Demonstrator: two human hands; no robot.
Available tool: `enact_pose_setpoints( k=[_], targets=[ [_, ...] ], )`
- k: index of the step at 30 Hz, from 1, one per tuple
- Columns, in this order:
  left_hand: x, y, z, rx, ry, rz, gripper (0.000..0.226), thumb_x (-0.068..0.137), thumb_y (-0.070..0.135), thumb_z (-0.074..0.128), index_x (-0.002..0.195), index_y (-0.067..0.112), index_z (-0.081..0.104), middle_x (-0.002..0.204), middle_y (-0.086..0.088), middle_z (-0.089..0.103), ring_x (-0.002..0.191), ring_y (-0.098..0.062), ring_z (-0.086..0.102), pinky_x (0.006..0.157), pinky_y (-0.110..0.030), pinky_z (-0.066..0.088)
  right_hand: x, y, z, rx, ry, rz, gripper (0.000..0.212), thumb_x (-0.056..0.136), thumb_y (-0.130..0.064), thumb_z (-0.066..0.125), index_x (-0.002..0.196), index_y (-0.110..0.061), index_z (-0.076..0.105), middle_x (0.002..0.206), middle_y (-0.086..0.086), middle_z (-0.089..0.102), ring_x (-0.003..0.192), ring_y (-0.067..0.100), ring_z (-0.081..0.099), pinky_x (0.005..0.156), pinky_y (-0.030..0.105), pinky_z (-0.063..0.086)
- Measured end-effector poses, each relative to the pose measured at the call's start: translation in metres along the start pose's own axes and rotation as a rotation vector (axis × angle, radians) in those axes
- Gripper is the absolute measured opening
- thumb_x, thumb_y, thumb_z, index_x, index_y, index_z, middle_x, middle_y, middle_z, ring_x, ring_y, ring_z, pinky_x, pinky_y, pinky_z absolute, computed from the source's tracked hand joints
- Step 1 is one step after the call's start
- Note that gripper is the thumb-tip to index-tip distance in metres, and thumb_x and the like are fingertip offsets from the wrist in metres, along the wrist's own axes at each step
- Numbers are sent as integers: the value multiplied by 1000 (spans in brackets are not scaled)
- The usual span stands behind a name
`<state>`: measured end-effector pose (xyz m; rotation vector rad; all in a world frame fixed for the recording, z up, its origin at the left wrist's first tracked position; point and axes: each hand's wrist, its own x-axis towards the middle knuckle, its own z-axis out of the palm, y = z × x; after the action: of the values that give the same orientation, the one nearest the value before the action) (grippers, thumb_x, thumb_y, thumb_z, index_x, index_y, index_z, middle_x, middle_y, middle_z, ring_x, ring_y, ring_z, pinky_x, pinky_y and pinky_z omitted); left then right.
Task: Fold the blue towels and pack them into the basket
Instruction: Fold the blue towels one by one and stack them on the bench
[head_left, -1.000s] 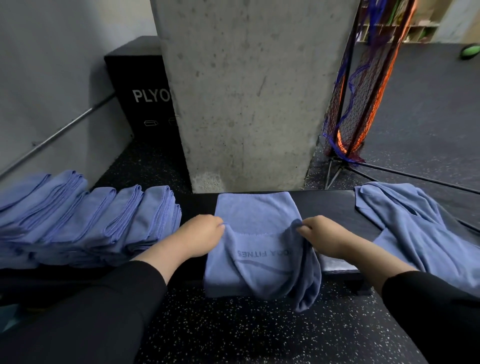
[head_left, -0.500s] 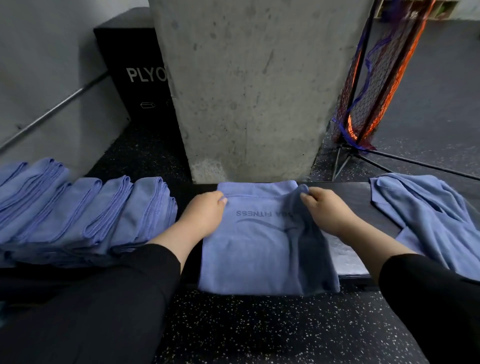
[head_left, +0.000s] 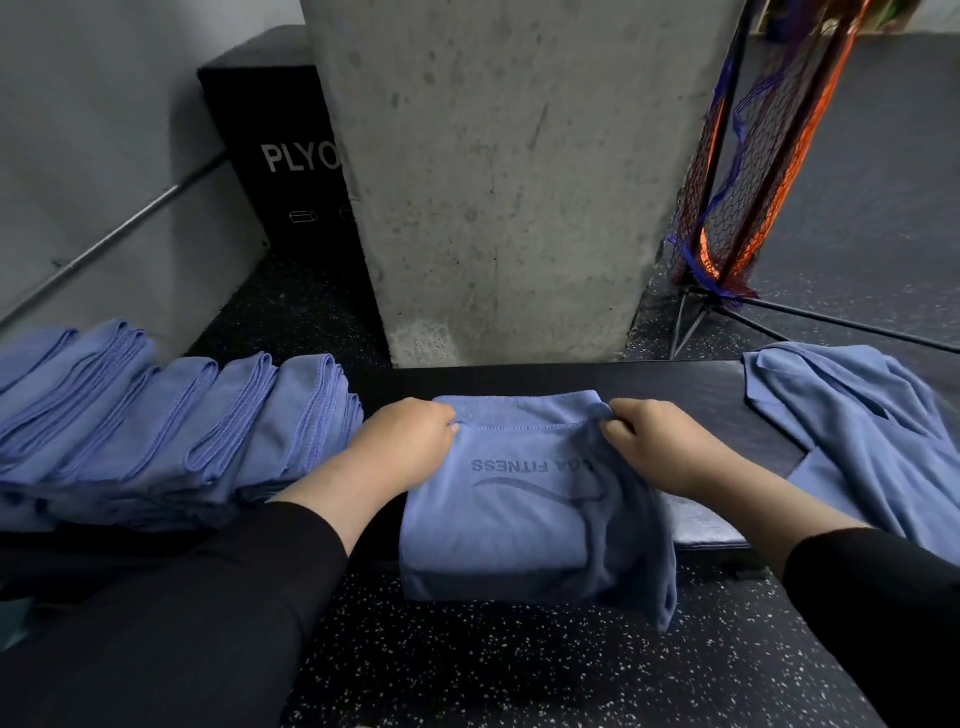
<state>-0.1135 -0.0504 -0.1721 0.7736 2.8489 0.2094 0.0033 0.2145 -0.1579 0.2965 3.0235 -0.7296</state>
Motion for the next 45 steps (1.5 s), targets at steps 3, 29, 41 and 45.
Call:
enact_pose_setpoints(
  k=[3, 29, 41, 45],
  targets=[
    [0, 0, 4, -11, 32, 33, 34, 104, 27, 44, 71, 21, 38, 81, 2, 49, 84, -27, 55, 69, -34, 40, -2, 9, 4, 23, -16, -15, 34, 101, -26, 47, 70, -15, 41, 62, -2, 52, 63, 20, 44, 58, 31, 34],
    [47, 5, 20, 167, 110, 18, 23, 93, 11, 48, 111, 17, 61, 111, -1, 54, 112, -26, 50, 96, -42, 36, 58, 11, 38, -257, -4, -53, 58, 93, -37, 60, 148, -31, 44, 142, -8, 49, 137, 16, 39, 115, 46, 21],
    [9, -2, -29, -523, 252, 29, 8, 96, 18, 62, 92, 22, 68, 90, 2, 70, 85, -16, 61, 78, -32, 46, 30, -3, -5, -119, 136, -204, 17, 77, -34, 71, 88, -29, 59, 90, -15, 54, 101, 17, 58, 96, 38, 33],
    [-13, -4, -56, -723, 398, 24, 11, 95, 20, 67, 85, 16, 68, 84, -11, 69, 73, -10, 54, 67, -24, 41, 7, -11, -33, 122, 163, -237, 18, 75, -33, 70, 74, -23, 54, 67, -7, 57, 65, 12, 53, 63, 29, 41]
  ],
)
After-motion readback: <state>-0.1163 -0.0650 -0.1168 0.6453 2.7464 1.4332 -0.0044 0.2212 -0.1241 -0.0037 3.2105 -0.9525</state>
